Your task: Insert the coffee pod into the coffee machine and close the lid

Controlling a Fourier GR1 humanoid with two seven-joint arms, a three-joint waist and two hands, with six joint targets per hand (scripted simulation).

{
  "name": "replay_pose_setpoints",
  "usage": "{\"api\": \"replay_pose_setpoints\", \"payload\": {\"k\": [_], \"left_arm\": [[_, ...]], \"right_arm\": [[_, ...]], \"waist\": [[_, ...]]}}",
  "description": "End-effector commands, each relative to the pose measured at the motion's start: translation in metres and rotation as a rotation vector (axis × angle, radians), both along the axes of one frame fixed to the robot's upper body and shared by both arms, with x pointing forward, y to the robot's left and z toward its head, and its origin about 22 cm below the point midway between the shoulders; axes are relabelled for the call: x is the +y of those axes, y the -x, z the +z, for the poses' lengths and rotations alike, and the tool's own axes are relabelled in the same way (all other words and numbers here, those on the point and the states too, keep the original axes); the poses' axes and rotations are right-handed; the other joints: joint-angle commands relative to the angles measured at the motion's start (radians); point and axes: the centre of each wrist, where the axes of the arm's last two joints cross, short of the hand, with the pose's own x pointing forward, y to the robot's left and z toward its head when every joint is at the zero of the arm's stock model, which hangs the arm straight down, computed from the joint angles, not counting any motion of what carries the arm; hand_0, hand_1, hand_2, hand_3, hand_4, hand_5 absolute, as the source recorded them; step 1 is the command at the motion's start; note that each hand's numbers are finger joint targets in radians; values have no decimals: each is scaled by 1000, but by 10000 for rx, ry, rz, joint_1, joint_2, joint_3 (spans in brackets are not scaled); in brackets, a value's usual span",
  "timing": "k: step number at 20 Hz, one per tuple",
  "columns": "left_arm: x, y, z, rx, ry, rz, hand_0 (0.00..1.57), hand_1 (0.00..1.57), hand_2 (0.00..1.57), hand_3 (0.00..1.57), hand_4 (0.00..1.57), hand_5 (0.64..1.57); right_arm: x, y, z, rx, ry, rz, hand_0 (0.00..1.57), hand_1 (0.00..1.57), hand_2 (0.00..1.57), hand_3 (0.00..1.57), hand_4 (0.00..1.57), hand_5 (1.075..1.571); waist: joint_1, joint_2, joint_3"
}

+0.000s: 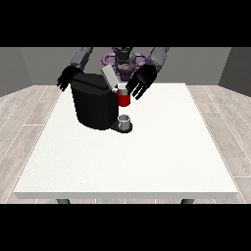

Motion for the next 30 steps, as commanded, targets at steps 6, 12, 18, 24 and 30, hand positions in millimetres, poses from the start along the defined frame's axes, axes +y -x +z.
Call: {"api": "replay_pose_setpoints", "payload": {"k": [6,12,18,24,30], "left_arm": [[-11,0,-13,426,-914,-399,0,0,0,0,0,1571],[-4,3,-29,890,-649,-309,0,0,0,0,0,1571],[3,6,-48,1464,-540,-88,0,0,0,0,0,1571],[-13,9,-79,1977,2202,-67,0,0,0,0,0,1571],[1,37,-169,3127,6447,-263,0,0,0,0,237,1571]], "right_arm": [[-6,-3,-13,121,-31,-556,0,0,0,0,338,1571],[-26,9,-31,513,48,-552,0,0,0,0,416,1571],[-25,22,-39,1354,-163,-428,0,0,0,0,383,1571],[-37,30,-50,1512,-392,-857,0,0,0,0,424,1571],[-51,61,-74,2357,-174,-1202,0,0,0,0,492,1571]], "waist": [[362,-13,-16],[568,-688,-15],[534,-1605,-18],[1007,-2316,-24],[1947,-4037,-39]]}}
